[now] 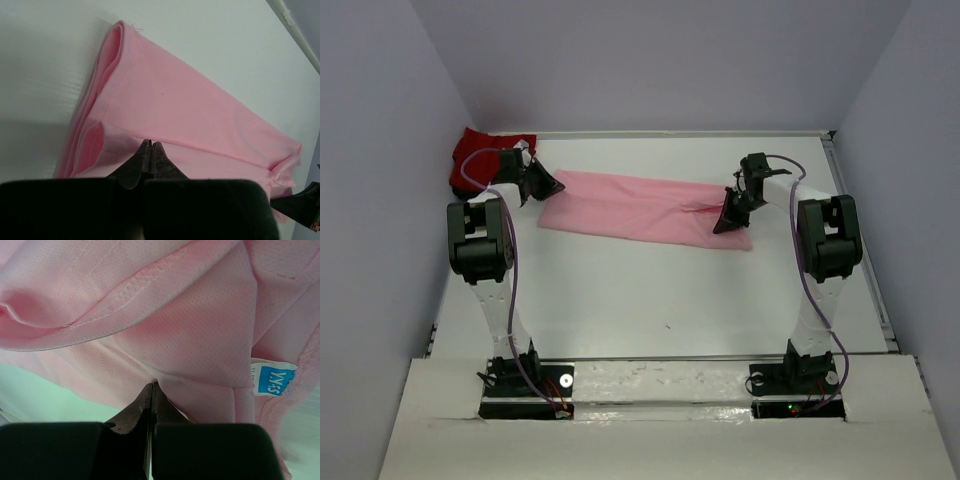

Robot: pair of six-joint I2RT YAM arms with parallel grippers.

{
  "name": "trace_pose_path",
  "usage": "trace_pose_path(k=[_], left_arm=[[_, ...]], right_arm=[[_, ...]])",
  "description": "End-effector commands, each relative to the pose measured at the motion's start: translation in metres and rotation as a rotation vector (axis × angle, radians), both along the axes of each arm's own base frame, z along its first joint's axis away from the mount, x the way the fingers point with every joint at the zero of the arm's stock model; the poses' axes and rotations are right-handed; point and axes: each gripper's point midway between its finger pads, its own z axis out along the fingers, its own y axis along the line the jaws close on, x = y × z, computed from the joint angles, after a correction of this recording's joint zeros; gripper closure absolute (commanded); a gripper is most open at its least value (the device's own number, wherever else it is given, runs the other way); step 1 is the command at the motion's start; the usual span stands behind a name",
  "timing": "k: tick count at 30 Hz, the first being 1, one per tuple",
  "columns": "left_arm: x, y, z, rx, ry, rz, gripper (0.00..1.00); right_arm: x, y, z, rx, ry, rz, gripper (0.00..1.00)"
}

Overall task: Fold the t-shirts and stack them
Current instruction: Fold the other side of the tshirt into a rectangle

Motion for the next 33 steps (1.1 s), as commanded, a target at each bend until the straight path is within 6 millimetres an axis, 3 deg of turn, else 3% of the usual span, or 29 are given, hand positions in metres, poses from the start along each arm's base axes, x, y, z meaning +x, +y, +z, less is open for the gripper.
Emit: trace_pose_path(k=[1,7,11,14,20,23,26,30,31,32,33], left_arm=[[0.017,0.0,0.022,0.03,-0.061,-0.011,1.0],[0.02,0.003,0.028,0.063,-0.066,-0.013,1.0],[0.022,0.0,0.054,0.054,-0.109,-0.02,1.0],[0.015,-0.028,0.085,-0.009,-0.15,-0.102,1.0],[-0.022,-0.143,0.131,-0.062,-0.17,-0.406,1.0],[-0.041,-0.189,0.137,-0.066,-0.147,-0.509,1.0],[-0.052,-0.217,0.142,-0.036,-0.15,-0.567,1.0],[-0.059,-0.235,0.14,0.0,-0.151,-0.621,1.0],[-0.06,-0.236,0.139,0.011,-0.151,-0.63,1.0],[-0.063,-0.239,0.138,0.03,-0.154,-0.65,0.99],[-0.064,-0.239,0.135,0.043,-0.148,-0.653,0.96]], right_arm=[[0.007,0.001,0.007,-0.009,-0.027,0.015,1.0],[0.009,0.0,0.009,-0.016,-0.036,0.013,1.0],[0.011,0.0,0.011,-0.015,-0.042,0.013,1.0],[0.013,0.0,0.014,-0.014,-0.049,0.012,1.0],[0.027,0.003,0.034,-0.003,-0.098,0.014,1.0],[0.035,0.003,0.052,-0.006,-0.134,0.018,1.0],[0.051,0.003,0.087,-0.012,-0.222,0.031,1.0],[0.066,0.003,0.132,-0.015,-0.325,0.053,1.0],[0.069,0.004,0.145,-0.012,-0.352,0.06,0.92],[0.072,-0.002,0.149,-0.013,-0.357,0.047,0.76],[0.071,-0.002,0.151,-0.013,-0.358,0.048,0.7]])
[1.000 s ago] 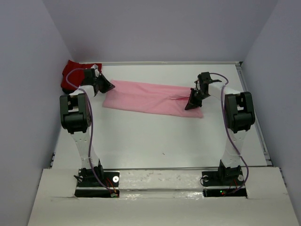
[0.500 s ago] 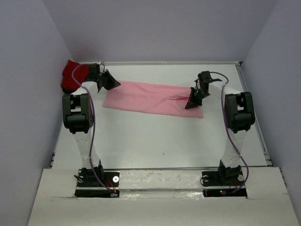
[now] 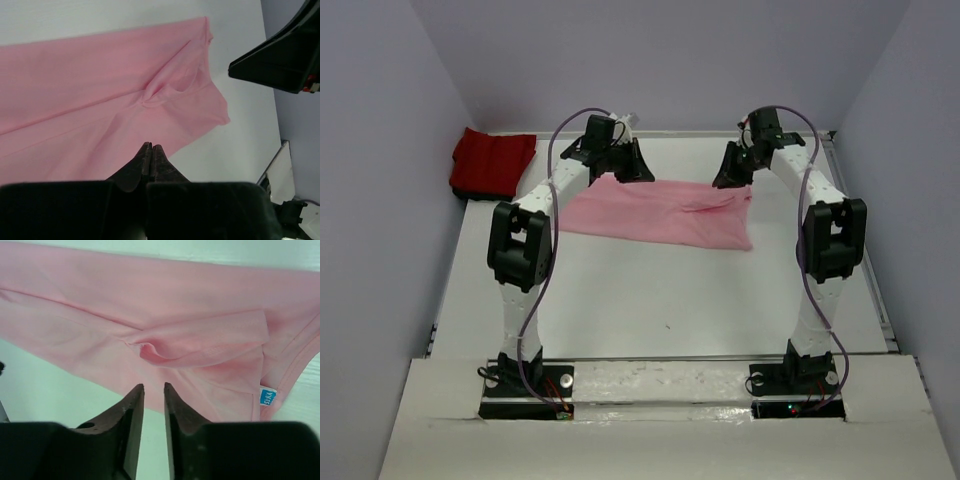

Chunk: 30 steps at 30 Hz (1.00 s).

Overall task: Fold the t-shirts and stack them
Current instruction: Fold the other side of the tshirt into a rectangle

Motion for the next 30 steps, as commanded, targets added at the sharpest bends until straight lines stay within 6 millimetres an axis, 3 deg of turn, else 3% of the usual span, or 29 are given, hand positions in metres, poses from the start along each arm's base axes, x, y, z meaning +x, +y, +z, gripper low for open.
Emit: trace_pose_path(k=[1,3,6,7,9,10,13,14,17,26,30], left_arm=[[-0.002,0.013,0.022,0.046,-0.049,-0.019,0.93],[-0.007,0.011,0.016,0.058,-0.032,-0.036,0.85],[-0.011,0.006,0.009,0.058,-0.008,-0.052,0.71],[-0.014,0.001,0.005,0.06,-0.002,-0.065,0.69],[-0.017,-0.012,0.003,0.063,-0.005,-0.093,0.52],[-0.016,-0.02,0.009,0.056,-0.022,-0.109,0.5],[-0.021,-0.036,-0.002,0.077,-0.002,-0.153,0.46],[-0.024,-0.047,0.006,0.073,-0.014,-0.179,0.43],[-0.03,-0.067,0.002,0.082,-0.014,-0.22,0.42],[-0.043,-0.102,-0.017,0.124,-0.015,-0.258,0.41],[-0.041,-0.105,-0.031,0.19,-0.035,-0.251,0.41]], right_arm=[[0.005,-0.011,0.053,-0.012,-0.11,0.01,0.66],[0.003,-0.016,0.05,-0.02,-0.095,-0.002,0.58],[0.0,-0.022,0.04,-0.048,-0.074,-0.012,0.56],[0.0,-0.024,0.035,-0.065,-0.066,-0.015,0.52],[0.0,-0.027,0.027,-0.084,-0.046,-0.024,0.46],[-0.001,-0.028,0.025,-0.088,-0.04,-0.027,0.45],[0.002,-0.038,0.015,-0.089,-0.018,-0.054,0.44],[0.003,-0.036,0.012,-0.081,-0.011,-0.052,0.44],[0.006,-0.047,0.002,-0.018,0.023,-0.093,0.45],[0.016,-0.054,-0.017,0.071,0.078,-0.149,0.47],[0.017,-0.052,-0.022,0.084,0.092,-0.146,0.48]])
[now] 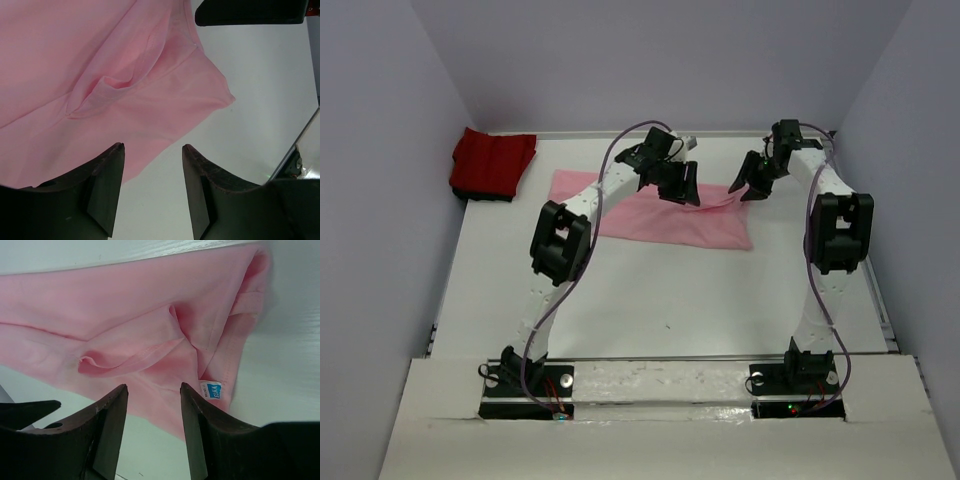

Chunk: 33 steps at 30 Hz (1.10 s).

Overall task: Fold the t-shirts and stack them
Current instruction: Fold the other side of the tshirt into a rectangle

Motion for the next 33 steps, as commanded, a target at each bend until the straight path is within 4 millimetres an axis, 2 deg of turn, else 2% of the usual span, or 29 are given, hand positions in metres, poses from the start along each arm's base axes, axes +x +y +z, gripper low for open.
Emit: trace_pose_path(k=[1,10,14,24,30,33], left_arm=[[0.007,-0.003,0.014,0.033,-0.077,-0.004,0.41],[0.02,0.009,-0.023,0.144,-0.105,0.017,0.4],[0.026,0.009,-0.028,0.155,-0.124,0.025,0.39],[0.042,0.001,-0.012,0.13,-0.195,0.022,0.39],[0.047,-0.002,0.014,0.09,-0.263,0.029,0.39],[0.049,-0.003,0.019,0.081,-0.273,0.03,0.39]], right_arm=[[0.011,0.009,0.009,0.043,-0.043,0.009,0.48],[0.013,0.006,-0.002,0.021,-0.029,0.008,0.48],[0.014,0.005,-0.007,0.011,-0.023,0.008,0.48],[0.022,0.005,-0.017,0.011,-0.017,0.008,0.48],[0.026,0.005,-0.019,0.012,-0.018,0.009,0.49],[0.027,0.005,-0.019,0.012,-0.019,0.01,0.49]])
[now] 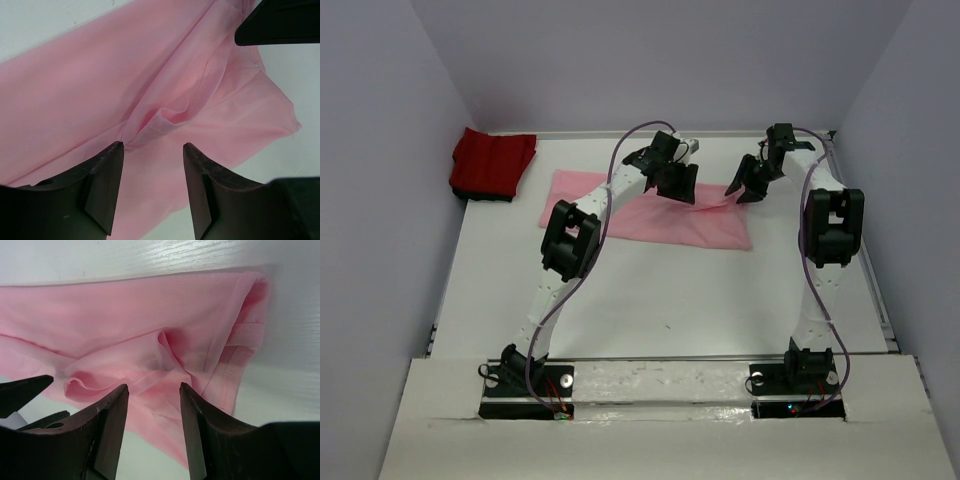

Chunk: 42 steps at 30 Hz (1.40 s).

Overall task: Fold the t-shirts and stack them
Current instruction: Fold the other side of the tshirt into a rectangle

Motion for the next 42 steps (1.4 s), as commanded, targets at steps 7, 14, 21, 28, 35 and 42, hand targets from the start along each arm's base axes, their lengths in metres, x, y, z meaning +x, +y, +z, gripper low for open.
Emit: trace_pose_path(k=[7,14,21,28,35,42], left_arm=[[0.008,-0.01,0.053,-0.085,-0.14,-0.042,0.39],[0.008,-0.017,0.055,-0.111,-0.15,-0.091,0.4],[0.001,-0.023,0.053,-0.136,-0.14,-0.143,0.42],[-0.004,-0.025,0.04,-0.136,-0.109,-0.167,0.44],[-0.003,-0.025,0.028,-0.121,-0.102,-0.173,0.48],[0.002,-0.022,0.013,-0.092,-0.104,-0.167,0.47]], right_arm=[[0.017,0.002,0.009,-0.006,-0.062,0.014,0.49],[0.014,0.001,0.009,-0.013,-0.058,0.014,0.49],[0.016,0.001,0.009,-0.012,-0.058,0.009,0.49],[0.018,0.001,0.008,-0.009,-0.058,0.006,0.49],[0.018,0.001,0.009,-0.011,-0.06,0.007,0.49],[0.018,0.001,0.009,-0.009,-0.059,0.006,0.49]])
